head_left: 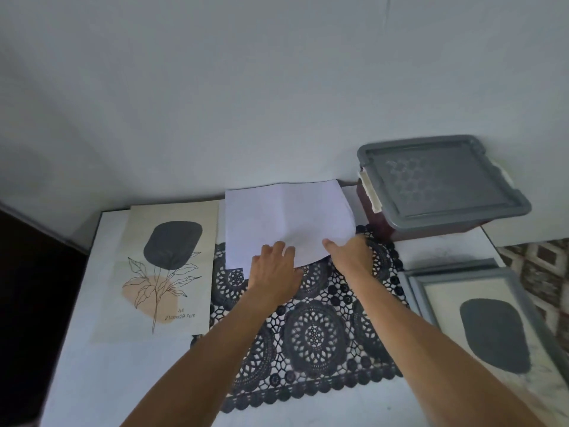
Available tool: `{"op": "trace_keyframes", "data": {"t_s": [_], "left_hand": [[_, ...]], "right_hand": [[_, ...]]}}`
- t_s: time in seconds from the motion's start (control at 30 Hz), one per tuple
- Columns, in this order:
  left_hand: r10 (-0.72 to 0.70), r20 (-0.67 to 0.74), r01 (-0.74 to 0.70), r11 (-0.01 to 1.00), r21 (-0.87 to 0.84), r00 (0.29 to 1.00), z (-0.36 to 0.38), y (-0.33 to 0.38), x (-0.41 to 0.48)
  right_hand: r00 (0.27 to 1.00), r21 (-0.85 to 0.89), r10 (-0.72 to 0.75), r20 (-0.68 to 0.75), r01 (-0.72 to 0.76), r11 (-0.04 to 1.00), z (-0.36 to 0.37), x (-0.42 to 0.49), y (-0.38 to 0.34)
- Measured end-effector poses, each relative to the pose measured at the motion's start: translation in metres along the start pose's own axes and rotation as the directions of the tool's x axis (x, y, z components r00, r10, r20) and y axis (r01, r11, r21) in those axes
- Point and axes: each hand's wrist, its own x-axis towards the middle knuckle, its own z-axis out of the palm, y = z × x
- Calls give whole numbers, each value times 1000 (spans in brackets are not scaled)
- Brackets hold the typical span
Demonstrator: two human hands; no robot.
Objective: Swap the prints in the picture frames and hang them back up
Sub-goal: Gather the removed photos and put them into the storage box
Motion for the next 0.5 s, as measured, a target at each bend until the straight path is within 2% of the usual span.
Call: {"op": "trace_keyframes", "data": {"t_s": [0.1, 0.2, 0.3, 0.43, 0.5], "left_hand": [[28, 7, -28, 999, 21, 1000, 3, -2, -2], [26, 0, -26, 999, 18, 1000, 2, -3, -1], [-39, -16, 38, 999, -27, 999, -2, 2, 2], [-39, -242, 22, 997, -72, 969, -6, 5, -2], [-63, -304, 11, 985, -169, 951, -16, 6, -7]], "right_hand": [[1000, 88, -6, -22, 8, 996, 5, -4, -8], [1000, 364, 16, 5, -17, 931, 11, -10, -17], [999, 515, -28, 17, 16, 857, 7, -21, -26], [992, 697, -115, 58, 42, 716, -3, -39, -40], [984, 735, -161, 80, 51, 676, -7, -48, -46]]}}
